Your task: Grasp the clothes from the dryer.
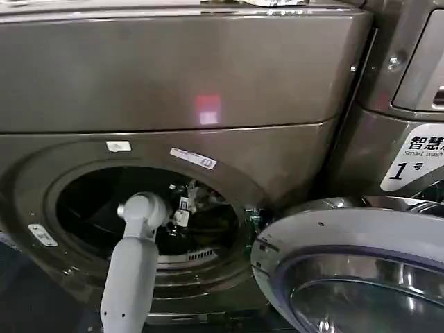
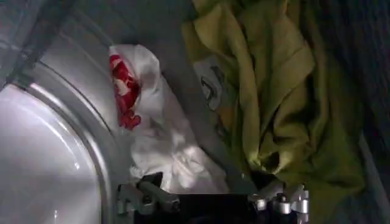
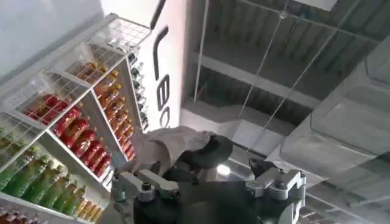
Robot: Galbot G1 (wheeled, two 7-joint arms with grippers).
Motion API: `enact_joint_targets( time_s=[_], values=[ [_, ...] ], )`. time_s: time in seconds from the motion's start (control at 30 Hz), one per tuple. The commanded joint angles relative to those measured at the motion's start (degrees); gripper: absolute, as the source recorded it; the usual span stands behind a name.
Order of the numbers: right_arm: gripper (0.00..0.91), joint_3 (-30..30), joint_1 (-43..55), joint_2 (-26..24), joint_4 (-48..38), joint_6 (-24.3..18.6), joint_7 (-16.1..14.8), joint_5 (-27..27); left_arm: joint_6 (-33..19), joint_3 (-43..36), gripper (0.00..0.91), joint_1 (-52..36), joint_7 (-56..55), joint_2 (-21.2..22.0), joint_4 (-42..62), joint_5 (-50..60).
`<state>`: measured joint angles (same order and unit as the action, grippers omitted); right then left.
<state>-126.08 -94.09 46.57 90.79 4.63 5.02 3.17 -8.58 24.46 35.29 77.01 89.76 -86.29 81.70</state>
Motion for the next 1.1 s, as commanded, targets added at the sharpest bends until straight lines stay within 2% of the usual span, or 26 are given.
enact_joint_targets(
  time_s=[0.03, 0.67, 0.7, 0.73, 0.77, 0.83, 1.1],
  values=[
    [0.907, 0.03, 0.14, -0.08, -0.02, -0.04, 0.01, -0.02, 0.83, -0.66, 0.907, 0.09, 0.15, 0.02, 4.51, -4.40],
    [0.907, 0.09, 0.17, 0.01, -0.14, -0.11, 0.04, -0.04, 1.71, -3.04, 0.907, 0.30, 0.15, -0.03, 8.93, -9.44],
    [0.907, 0.09, 0.15, 0.01, -0.14, -0.11, 0.04, -0.04, 1.70, -3.08, 0.842, 0.29, 0.16, 0.00, 9.05, -9.57],
    [0.907, 0.07, 0.13, 0.03, -0.11, -0.10, 0.04, -0.03, 1.61, -3.14, 0.603, 0.24, 0.17, -0.01, 9.31, -9.71],
    [0.907, 0.07, 0.12, 0.04, -0.10, -0.11, 0.04, -0.04, 1.57, -3.18, 0.148, 0.21, 0.16, -0.02, 9.45, -9.93],
    [0.907, 0.04, 0.17, -0.03, -0.13, -0.09, 0.05, -0.02, 1.64, -3.18, 0.000, 0.19, 0.16, -0.06, 9.51, -10.43],
    [0.907, 0.11, 0.21, 0.09, -0.18, -0.13, 0.06, -0.04, 1.53, -3.06, 0.000, 0.26, 0.16, -0.33, 9.76, -11.16]
  ],
)
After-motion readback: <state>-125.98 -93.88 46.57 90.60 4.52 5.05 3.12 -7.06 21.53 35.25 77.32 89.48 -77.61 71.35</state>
